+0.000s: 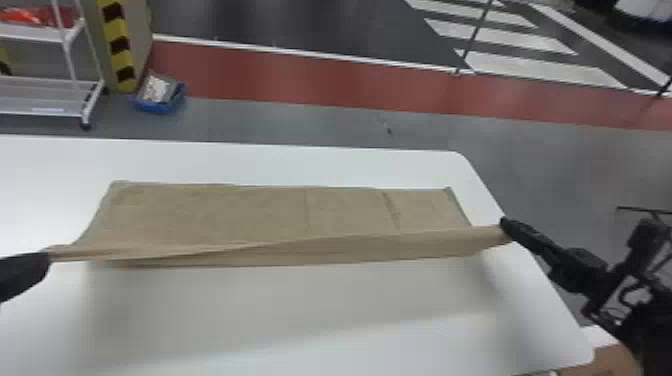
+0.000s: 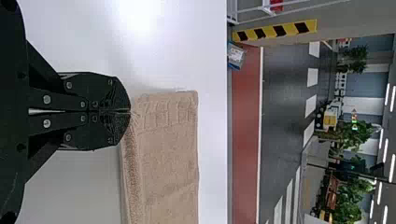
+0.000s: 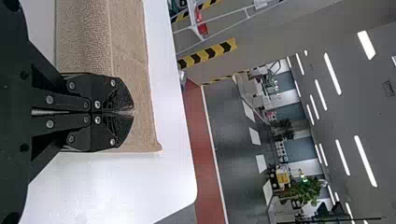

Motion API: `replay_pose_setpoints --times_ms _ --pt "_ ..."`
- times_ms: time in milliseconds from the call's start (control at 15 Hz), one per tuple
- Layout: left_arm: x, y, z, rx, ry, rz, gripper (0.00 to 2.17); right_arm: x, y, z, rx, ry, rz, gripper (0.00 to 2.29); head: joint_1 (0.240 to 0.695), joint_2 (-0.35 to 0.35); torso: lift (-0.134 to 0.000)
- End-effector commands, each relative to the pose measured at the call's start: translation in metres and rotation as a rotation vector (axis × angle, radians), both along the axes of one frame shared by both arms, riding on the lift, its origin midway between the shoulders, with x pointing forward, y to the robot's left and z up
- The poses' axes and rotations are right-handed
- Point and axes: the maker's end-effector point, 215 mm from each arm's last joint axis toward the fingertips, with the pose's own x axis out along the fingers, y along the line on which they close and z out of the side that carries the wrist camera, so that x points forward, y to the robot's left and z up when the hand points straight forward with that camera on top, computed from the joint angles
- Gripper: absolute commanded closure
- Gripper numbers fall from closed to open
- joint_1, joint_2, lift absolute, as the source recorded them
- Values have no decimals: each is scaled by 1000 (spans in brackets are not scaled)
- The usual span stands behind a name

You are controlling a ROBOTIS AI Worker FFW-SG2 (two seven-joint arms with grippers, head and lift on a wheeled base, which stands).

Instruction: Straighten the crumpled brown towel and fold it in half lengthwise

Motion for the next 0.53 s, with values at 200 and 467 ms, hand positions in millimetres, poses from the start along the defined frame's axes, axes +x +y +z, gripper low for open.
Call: replay_pose_setpoints --times_ms 200,467 --pt "-26 0 -1 43 43 0 1717 -10 -14 9 -2 -6 -20 1214 695 -311 -123" --pt "19 -13 5 65 22 -9 1717 39 -21 4 20 12 -48 1214 695 -316 -123"
